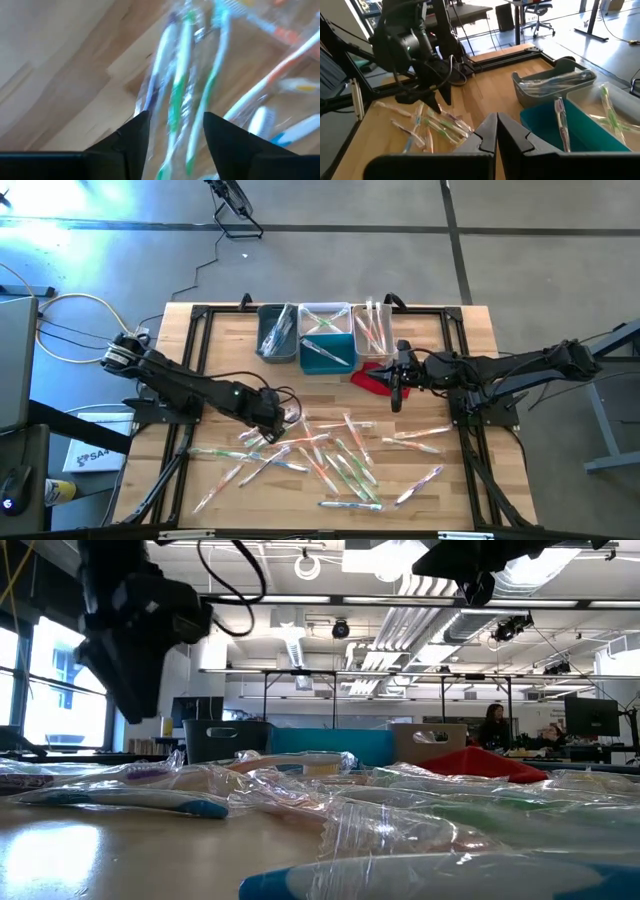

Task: Pick & Place Toothbrushes
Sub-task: Put the top left purple toothbrush into the blue bin

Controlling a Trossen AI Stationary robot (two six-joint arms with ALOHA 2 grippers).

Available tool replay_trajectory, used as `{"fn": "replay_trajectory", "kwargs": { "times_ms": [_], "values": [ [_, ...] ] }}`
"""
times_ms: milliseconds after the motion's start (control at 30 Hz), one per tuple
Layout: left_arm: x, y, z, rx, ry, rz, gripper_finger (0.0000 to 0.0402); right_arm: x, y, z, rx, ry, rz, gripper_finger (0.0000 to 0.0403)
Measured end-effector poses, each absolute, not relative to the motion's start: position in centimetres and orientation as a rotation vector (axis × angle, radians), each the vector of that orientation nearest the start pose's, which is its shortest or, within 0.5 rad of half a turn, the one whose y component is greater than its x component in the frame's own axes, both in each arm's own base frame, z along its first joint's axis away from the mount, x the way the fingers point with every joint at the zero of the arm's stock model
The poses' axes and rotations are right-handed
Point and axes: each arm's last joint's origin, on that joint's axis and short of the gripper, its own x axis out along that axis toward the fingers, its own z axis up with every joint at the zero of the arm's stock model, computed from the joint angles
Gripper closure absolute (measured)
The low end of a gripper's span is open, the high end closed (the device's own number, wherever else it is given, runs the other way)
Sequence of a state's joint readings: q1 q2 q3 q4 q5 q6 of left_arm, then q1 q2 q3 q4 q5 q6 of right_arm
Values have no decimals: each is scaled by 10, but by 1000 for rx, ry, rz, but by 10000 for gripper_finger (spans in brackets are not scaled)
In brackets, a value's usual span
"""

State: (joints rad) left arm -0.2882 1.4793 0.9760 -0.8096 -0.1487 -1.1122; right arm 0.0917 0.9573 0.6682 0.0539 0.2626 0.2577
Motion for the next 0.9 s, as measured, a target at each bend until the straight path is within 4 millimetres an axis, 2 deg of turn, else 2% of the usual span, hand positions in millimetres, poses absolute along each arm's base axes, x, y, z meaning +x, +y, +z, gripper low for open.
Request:
{"fn": "replay_trajectory", "kwargs": {
  "times_ms": [433,900],
  "values": [
    [255,-71,192,-555,1278,597,267,212,12,282,208,240,-203,398],
    [255,-71,190,-521,1293,573,270,212,12,281,206,249,-205,398]
  ]
}}
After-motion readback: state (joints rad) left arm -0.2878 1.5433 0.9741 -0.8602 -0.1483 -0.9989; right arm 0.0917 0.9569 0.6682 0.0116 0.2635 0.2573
